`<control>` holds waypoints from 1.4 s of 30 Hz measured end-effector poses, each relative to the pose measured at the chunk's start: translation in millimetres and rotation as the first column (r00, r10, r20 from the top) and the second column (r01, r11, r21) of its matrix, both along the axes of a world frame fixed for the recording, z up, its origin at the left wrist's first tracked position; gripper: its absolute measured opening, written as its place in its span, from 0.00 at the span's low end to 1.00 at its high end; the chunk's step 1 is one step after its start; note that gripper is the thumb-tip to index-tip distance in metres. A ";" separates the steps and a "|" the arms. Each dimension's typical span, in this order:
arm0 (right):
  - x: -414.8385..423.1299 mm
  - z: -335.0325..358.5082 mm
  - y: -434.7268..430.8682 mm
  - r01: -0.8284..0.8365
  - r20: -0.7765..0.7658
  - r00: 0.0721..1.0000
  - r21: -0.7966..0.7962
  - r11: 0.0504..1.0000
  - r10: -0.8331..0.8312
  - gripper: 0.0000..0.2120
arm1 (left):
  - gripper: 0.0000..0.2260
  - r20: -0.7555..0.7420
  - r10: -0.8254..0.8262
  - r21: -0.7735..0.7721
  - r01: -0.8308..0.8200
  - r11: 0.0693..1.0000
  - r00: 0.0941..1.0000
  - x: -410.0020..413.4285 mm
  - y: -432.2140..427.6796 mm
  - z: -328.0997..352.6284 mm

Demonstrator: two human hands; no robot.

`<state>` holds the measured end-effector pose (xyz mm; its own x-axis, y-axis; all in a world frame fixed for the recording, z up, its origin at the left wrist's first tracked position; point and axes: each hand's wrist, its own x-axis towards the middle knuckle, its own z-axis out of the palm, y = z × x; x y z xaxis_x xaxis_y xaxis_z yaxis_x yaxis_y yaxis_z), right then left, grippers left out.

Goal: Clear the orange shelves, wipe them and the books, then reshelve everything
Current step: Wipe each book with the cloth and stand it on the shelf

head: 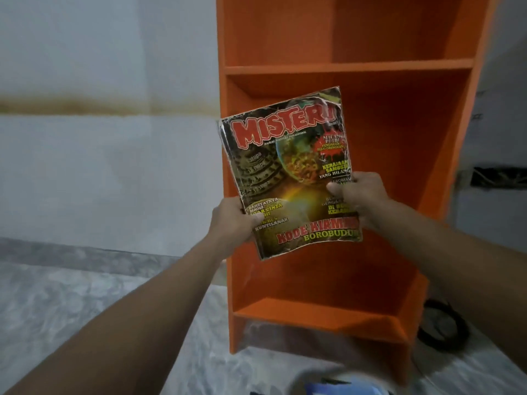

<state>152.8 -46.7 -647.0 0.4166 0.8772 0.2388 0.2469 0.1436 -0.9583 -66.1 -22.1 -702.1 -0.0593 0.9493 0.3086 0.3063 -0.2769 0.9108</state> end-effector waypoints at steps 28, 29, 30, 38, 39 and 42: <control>-1.7 36.1 216.9 -0.450 -0.257 0.880 -0.187 0.873 0.398 0.16 | 0.07 -0.222 0.627 0.056 -0.633 0.773 0.746 34.7 97.1 68.2; -3.1 34.7 226.4 -0.472 -0.235 0.874 -0.199 0.859 0.426 0.18 | 0.07 -0.211 0.637 0.052 -0.643 0.764 0.741 34.7 99.7 67.8; -4.9 34.4 233.1 -0.500 -0.232 0.860 -0.200 0.842 0.456 0.19 | 0.06 -0.201 0.648 0.047 -0.653 0.756 0.735 35.2 102.1 67.7; -35.1 12.4 241.8 -0.664 -0.180 0.748 -0.183 0.725 0.639 0.19 | 0.08 -0.210 0.693 0.024 -0.705 0.709 0.690 42.0 119.2 74.5; -40.7 5.6 241.4 -0.683 -0.188 0.731 -0.205 0.701 0.656 0.18 | 0.08 -0.210 0.698 0.024 -0.709 0.704 0.685 43.8 120.2 75.3; -56.2 -10.7 239.9 -0.712 -0.221 0.702 -0.201 0.672 0.677 0.27 | 0.08 -0.209 0.709 0.036 -0.720 0.693 0.673 42.9 127.5 74.7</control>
